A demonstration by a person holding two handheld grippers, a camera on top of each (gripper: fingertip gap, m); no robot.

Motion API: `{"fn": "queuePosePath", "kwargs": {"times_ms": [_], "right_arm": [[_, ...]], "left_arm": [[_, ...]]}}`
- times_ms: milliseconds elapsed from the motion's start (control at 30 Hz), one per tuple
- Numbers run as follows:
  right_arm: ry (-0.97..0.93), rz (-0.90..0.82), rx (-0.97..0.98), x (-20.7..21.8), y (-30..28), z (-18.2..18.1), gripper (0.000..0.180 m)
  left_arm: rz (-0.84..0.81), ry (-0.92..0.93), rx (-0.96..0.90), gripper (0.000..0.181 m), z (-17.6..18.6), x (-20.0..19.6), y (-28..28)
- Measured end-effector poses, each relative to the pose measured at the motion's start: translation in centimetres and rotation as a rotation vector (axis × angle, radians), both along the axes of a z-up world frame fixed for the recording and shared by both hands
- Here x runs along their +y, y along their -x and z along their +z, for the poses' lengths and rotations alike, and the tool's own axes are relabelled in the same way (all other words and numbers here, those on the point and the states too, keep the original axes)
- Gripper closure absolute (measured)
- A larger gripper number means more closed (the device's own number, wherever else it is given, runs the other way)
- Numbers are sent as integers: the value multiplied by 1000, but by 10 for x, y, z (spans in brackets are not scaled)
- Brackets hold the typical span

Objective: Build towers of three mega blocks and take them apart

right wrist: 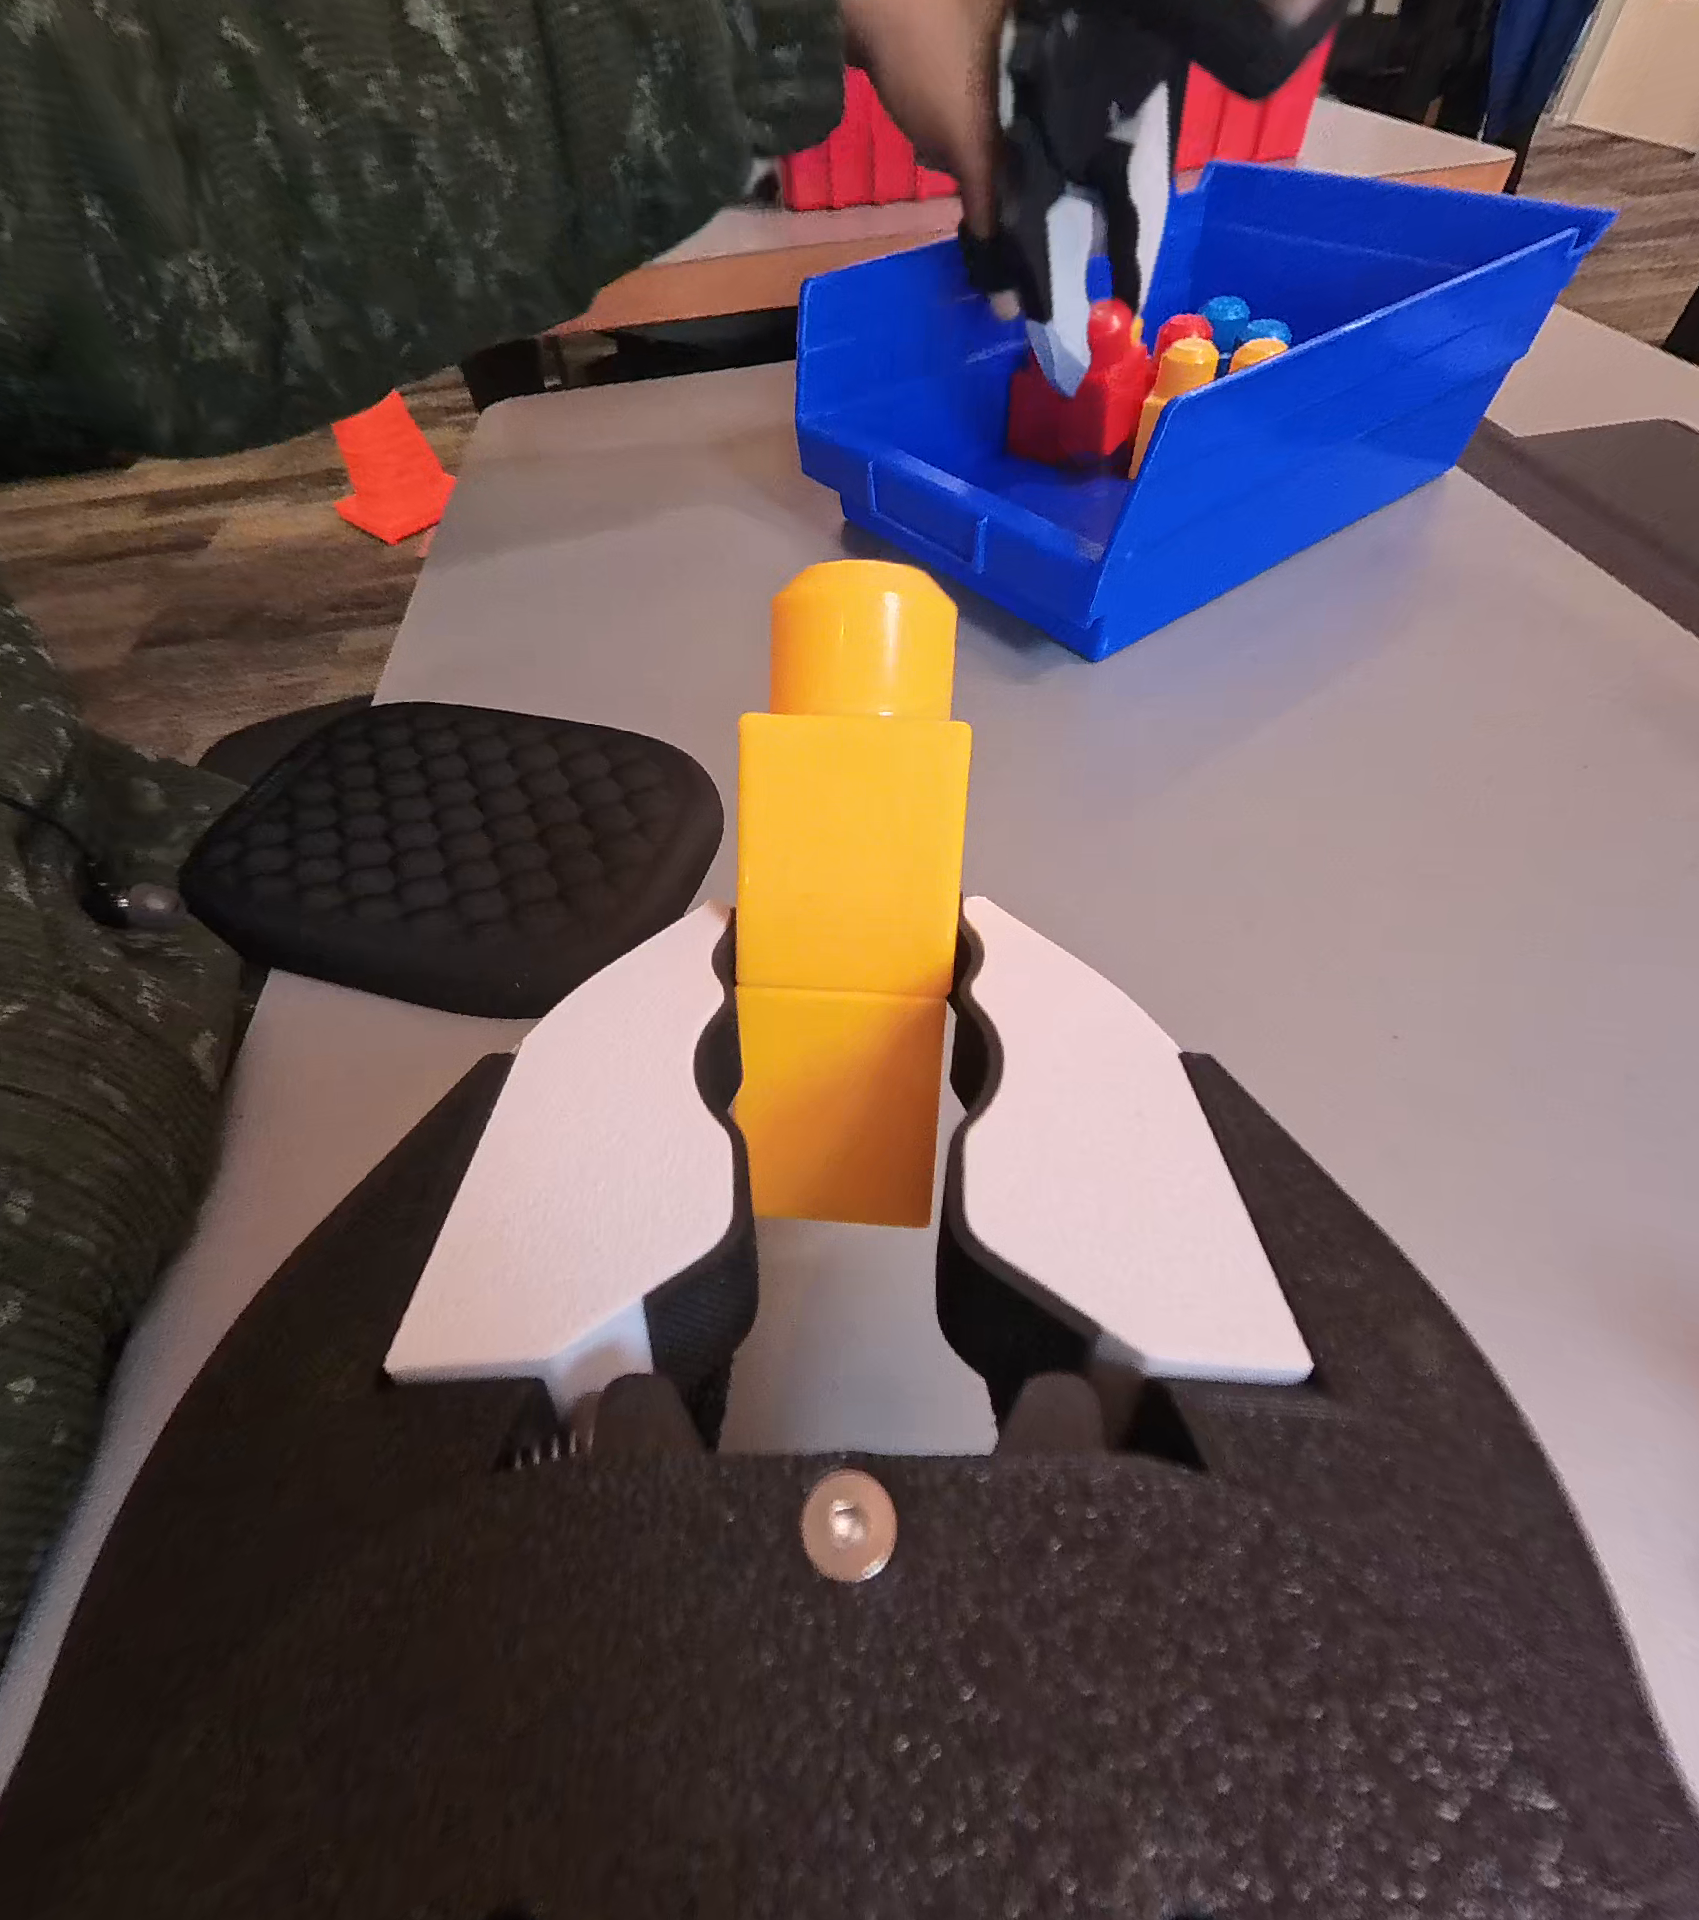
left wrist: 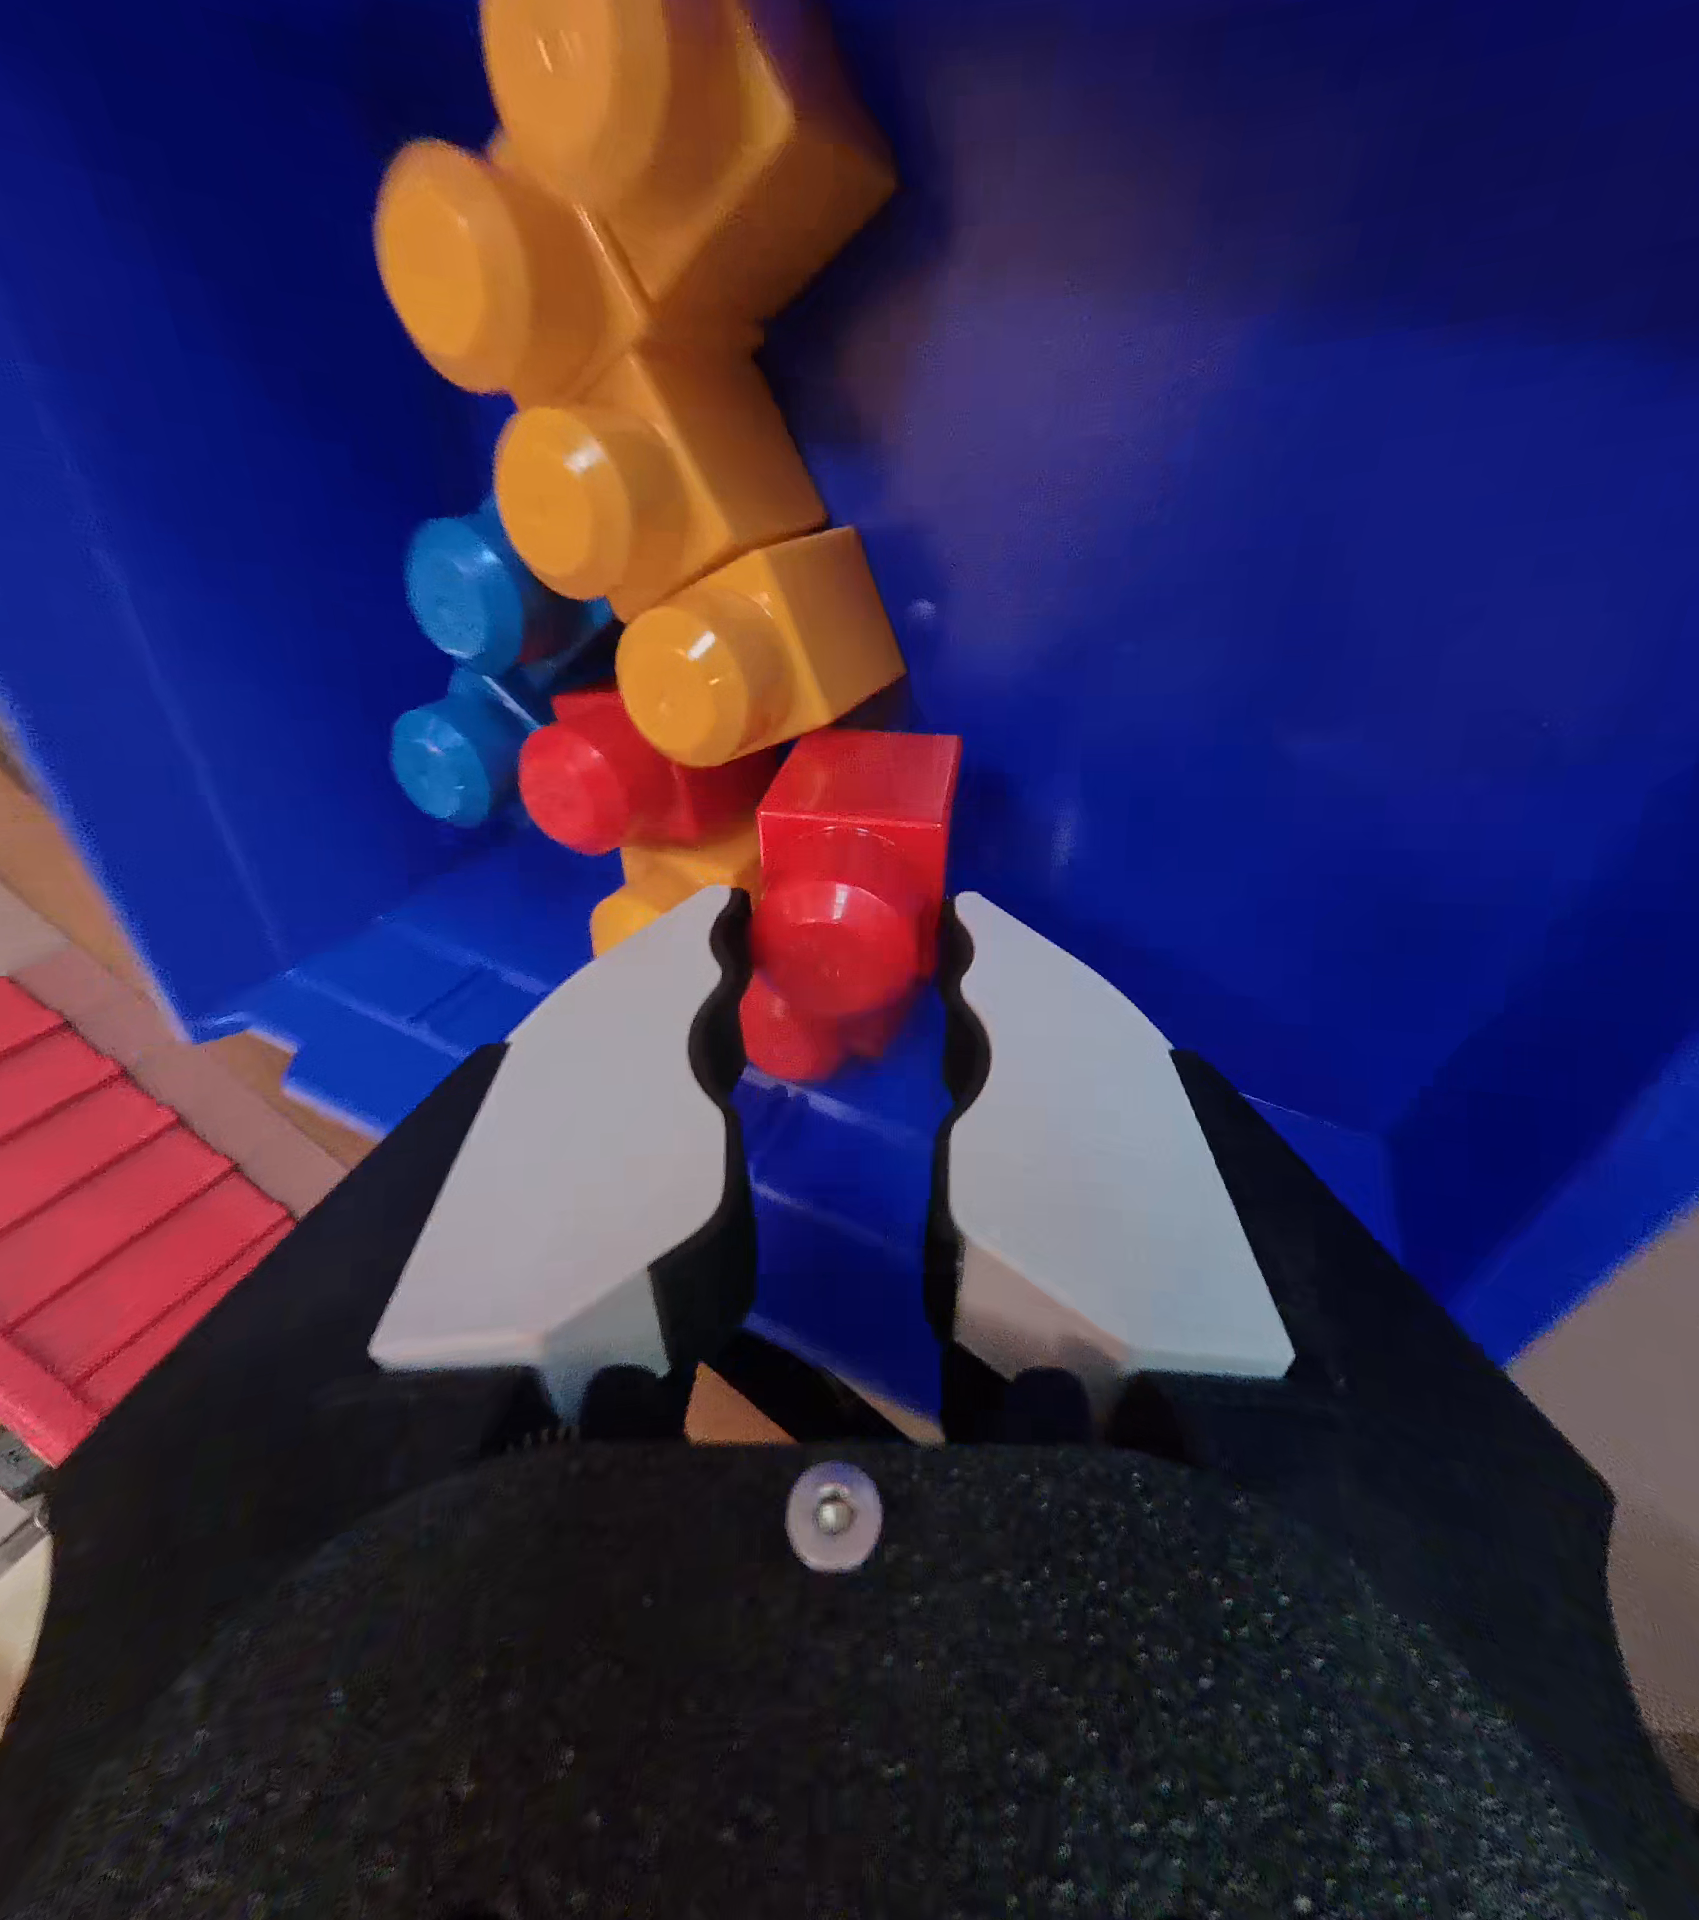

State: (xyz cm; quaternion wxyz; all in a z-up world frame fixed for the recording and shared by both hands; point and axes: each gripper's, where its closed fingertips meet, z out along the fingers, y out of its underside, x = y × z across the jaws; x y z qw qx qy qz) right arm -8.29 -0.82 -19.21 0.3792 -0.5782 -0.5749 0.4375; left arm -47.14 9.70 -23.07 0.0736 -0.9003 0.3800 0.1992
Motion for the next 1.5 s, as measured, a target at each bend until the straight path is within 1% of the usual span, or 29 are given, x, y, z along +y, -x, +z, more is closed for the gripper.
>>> {"fn": "queuePosePath", "kwargs": {"times_ms": [200,267,333,400,500,600,700,933,1033,1133,1200,1333,1500], "right_arm": [[-10,-57,-29,12,-2,-2,143],[-33,-76,-39,14,-3,-2,143],[-53,-96,-51,16,-3,-3,143],[-69,-114,-68,18,-2,-4,143],[-86,-129,-112,20,-2,-10,143],[-83,-114,-140,16,1,-16,143],[-61,-95,-147,11,3,-19,143],[-19,-64,-127,6,3,-17,143],[-61,-64,-159,7,1,-22,143],[-120,-59,-152,5,1,-21,143],[-147,-55,-131,5,1,-17,143],[-177,-28,-58,-2,1,-5,143],[-189,15,-49,-10,2,-5,143]], "left_arm": [[-102,-248,-148,146,78,-15,-60],[-168,-305,-225,146,97,-22,-91],[-247,-328,-349,146,108,-32,-133],[-355,-313,-487,146,112,-48,-182],[-503,-249,-624,146,107,-74,-246],[-611,-193,-694,146,98,-90,-291],[-668,-139,-773,146,93,-98,-322],[-708,-73,-792,146,76,-94,-351],[-717,-32,-773,147,72,-95,-354],[-746,17,-811,148,76,-102,-357],[-760,17,-825,148,78,-104,-357],[-808,14,-915,148,86,-112,-360],[-904,-13,-900,148,84,-122,-360]]}}
